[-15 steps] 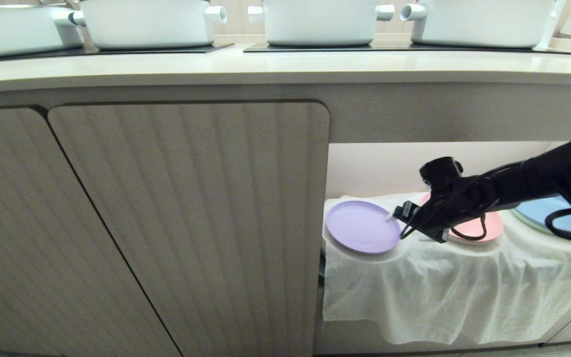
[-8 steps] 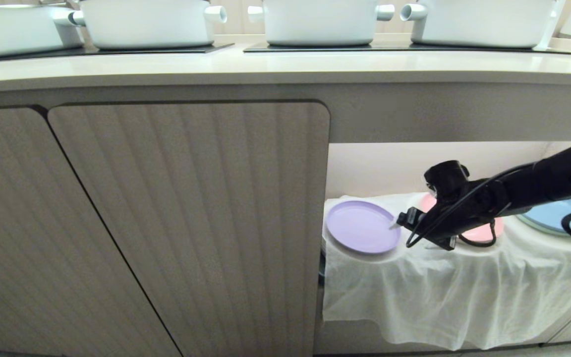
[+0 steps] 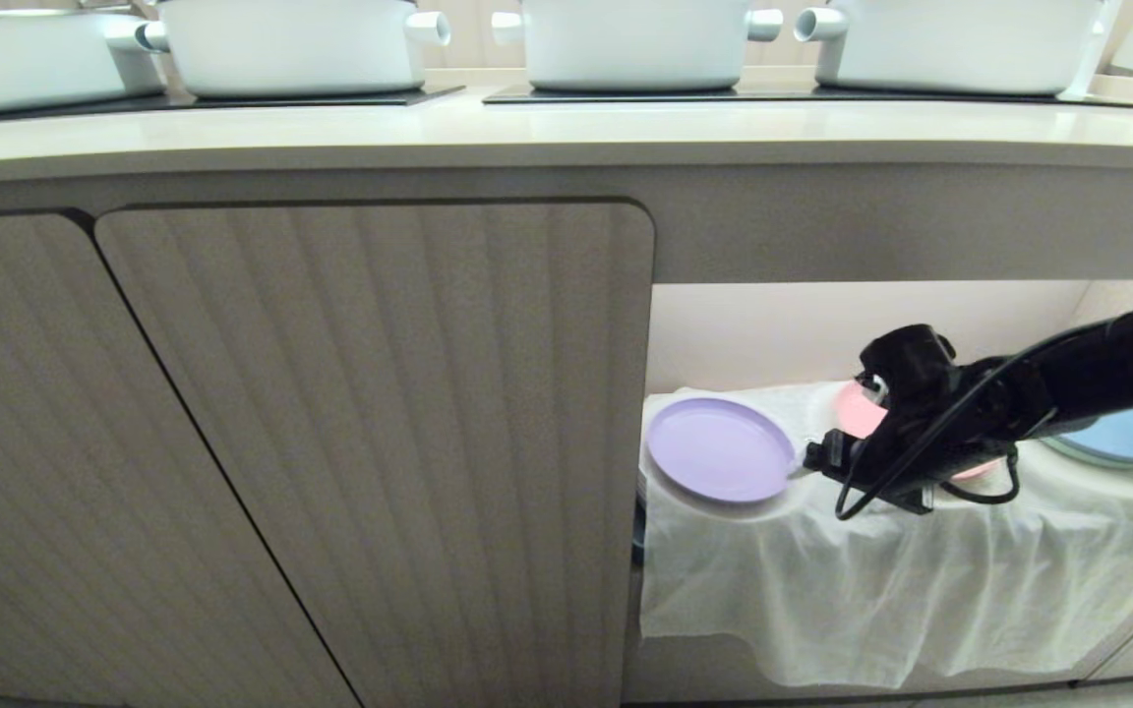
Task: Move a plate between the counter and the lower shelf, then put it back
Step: Put the plate in the cupboard, then pick up the plate in the cupboard
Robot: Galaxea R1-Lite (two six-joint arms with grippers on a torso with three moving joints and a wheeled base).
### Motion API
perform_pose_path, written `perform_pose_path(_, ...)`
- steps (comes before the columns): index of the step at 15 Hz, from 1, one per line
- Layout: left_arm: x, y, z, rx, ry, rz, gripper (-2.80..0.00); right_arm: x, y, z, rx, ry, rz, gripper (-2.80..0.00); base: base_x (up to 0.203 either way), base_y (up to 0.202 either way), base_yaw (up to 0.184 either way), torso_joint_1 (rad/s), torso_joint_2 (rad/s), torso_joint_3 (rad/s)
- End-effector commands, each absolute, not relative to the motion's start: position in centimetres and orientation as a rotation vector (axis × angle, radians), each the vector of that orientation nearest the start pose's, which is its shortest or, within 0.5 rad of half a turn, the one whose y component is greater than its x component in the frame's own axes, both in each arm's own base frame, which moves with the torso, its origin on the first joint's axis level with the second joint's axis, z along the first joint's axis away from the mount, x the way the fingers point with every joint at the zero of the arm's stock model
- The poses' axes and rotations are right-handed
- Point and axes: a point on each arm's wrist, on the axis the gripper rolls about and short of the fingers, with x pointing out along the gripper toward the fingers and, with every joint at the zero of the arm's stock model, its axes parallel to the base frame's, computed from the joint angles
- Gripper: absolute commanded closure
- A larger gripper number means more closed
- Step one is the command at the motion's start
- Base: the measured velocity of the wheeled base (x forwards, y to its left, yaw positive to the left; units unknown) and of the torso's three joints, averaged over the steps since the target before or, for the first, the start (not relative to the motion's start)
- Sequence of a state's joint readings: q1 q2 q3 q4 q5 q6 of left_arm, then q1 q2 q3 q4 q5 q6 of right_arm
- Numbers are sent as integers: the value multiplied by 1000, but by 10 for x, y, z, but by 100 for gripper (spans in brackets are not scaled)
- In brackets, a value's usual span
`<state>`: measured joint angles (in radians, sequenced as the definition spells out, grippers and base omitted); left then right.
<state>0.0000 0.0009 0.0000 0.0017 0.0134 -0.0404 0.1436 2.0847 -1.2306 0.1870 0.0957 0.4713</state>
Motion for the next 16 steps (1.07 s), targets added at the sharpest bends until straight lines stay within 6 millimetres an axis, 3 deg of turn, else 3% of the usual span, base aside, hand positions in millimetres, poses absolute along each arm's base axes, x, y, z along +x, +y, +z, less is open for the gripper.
perform_pose_path(1,-23,0,75,-41,3,14,0,358,54,102,387,1067,-20,-280,0,0,0,0,0,0)
perform_pose_path(7,-23,0,75,-41,3,14,0,337,54,110,334,1073,17,-280,0,0,0,0,0,0)
perform_pose_path(8,-23,0,75,-41,3,15,0,333,54,111,324,1076,22,0,0,0,0,0,0,0)
perform_pose_path(13,-23,0,75,-41,3,14,0,303,49,111,243,1115,58,0,0,0,0,0,0,0)
perform_pose_path(16,-23,0,75,-41,3,15,0,276,45,123,179,1200,76,0,0,0,0,0,0,0)
